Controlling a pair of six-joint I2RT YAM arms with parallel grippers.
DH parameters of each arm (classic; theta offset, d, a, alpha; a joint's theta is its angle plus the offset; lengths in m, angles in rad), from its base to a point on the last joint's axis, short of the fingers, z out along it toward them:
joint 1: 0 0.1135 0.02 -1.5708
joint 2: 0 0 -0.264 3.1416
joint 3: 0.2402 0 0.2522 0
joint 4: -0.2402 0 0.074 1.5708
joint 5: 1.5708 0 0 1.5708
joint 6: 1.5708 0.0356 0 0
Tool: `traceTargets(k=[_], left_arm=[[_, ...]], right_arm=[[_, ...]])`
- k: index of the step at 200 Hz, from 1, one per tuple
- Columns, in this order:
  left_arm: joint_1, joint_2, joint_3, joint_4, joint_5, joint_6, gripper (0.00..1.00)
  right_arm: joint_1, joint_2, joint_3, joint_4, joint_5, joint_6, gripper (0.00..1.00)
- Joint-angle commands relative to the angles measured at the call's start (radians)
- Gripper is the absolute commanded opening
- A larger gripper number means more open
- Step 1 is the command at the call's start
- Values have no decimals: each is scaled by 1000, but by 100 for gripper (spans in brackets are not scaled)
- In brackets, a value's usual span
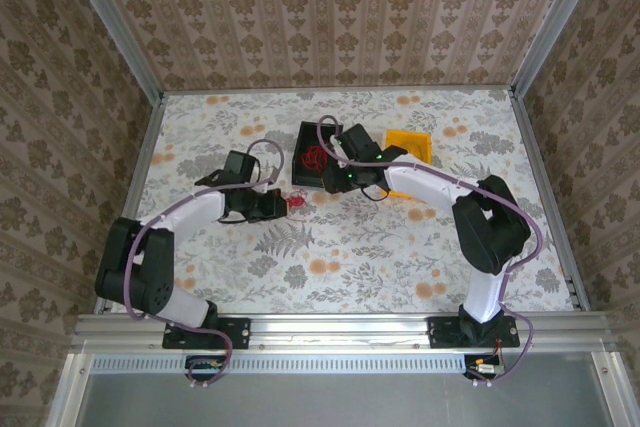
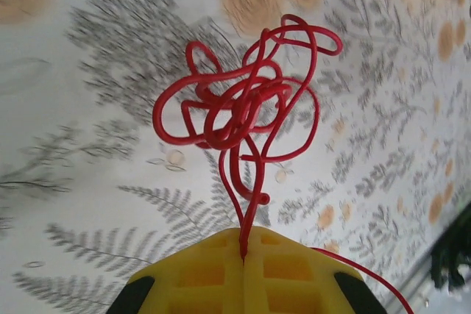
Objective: Untangle the cables
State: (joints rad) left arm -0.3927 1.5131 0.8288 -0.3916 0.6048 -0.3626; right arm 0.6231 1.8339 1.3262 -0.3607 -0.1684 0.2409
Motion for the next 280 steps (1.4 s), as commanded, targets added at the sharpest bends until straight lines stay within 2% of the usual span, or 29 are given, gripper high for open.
traceTargets(k=[1, 27, 73, 101, 123, 149, 164, 190, 227, 262, 280], left_arm=[[-29, 61, 39, -59, 80, 87, 0], [-43, 121, 62, -40, 46, 75, 0], [-45, 133, 78, -25, 7, 71, 0], [-46, 134, 85, -26, 1, 73, 0], [-46, 138, 87, -27, 2, 76, 0], [-46, 142, 88, -32, 2, 79, 0], [-46, 144, 91, -34, -7, 78, 0], [-42, 144, 92, -36, -67, 65, 0], [-1, 175, 95, -50, -170, 12, 0], [41, 197, 90, -49, -190, -24, 0], [44, 199, 97, -52, -181, -19, 0]], right_arm=[[14, -7, -22, 16, -111, -52, 46], [27, 19, -13, -4, -133, -60, 47], [46, 85, 12, -61, -149, -83, 46], [57, 124, 16, -64, -116, -99, 44], [55, 132, 16, -34, -69, -86, 36], [46, 118, 13, -3, -68, -71, 12], [35, 94, -5, 21, -68, -62, 4], [-3, 27, -67, 68, -24, -15, 0], [-90, -116, -198, 124, 123, 100, 0], [-152, -246, -317, 139, 290, 195, 0], [-186, -293, -360, 173, 288, 215, 0]])
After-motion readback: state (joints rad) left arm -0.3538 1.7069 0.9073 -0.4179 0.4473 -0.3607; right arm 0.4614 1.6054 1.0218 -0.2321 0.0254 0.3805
